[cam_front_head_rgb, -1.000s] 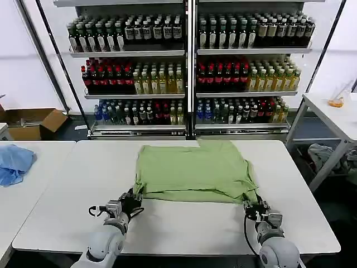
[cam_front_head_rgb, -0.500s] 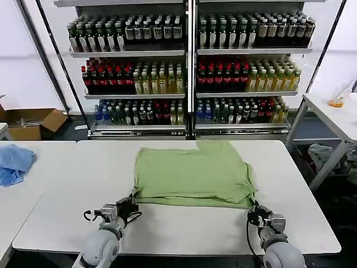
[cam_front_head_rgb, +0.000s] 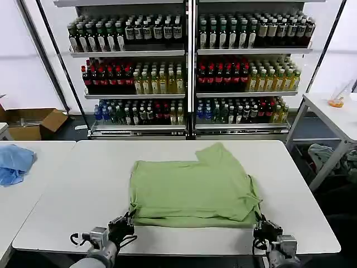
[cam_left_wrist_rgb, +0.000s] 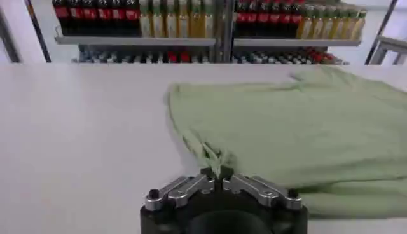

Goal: Fold and organize the clothes.

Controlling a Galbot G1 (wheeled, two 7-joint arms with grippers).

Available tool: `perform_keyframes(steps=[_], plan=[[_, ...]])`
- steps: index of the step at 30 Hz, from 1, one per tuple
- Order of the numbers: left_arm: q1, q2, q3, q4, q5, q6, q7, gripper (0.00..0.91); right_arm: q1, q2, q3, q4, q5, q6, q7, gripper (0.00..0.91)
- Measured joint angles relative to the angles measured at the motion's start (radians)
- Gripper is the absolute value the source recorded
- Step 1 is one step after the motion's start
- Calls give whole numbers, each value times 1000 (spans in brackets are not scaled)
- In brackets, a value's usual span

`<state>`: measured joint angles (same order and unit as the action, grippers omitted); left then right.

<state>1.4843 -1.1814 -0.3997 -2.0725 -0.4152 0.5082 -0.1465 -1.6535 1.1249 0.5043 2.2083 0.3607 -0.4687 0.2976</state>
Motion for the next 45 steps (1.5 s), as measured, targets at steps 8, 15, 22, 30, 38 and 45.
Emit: perform_keyframes(steps=[8, 15, 22, 30, 38, 45], plan=[[43, 35, -24, -82, 8, -5, -3, 907, -25, -26, 38, 65, -32, 23, 6, 907], [-9, 64, -13, -71, -16, -10, -24, 907, 107, -69, 20, 34, 38, 11, 38, 907], [-180, 60, 28, 36, -39, 17, -58, 907, 324, -122, -60, -87, 170, -39, 69, 907], [-396, 18, 94, 199, -18, 45, -81, 907, 613, -122, -201, -294, 289, -76, 101, 907], [-605, -32, 169, 402, 9, 58, -83, 907, 866, -80, -340, -525, 356, -93, 120, 907], [-741, -55, 215, 560, 33, 66, -82, 907, 1022, -24, -421, -695, 388, -101, 137, 907]])
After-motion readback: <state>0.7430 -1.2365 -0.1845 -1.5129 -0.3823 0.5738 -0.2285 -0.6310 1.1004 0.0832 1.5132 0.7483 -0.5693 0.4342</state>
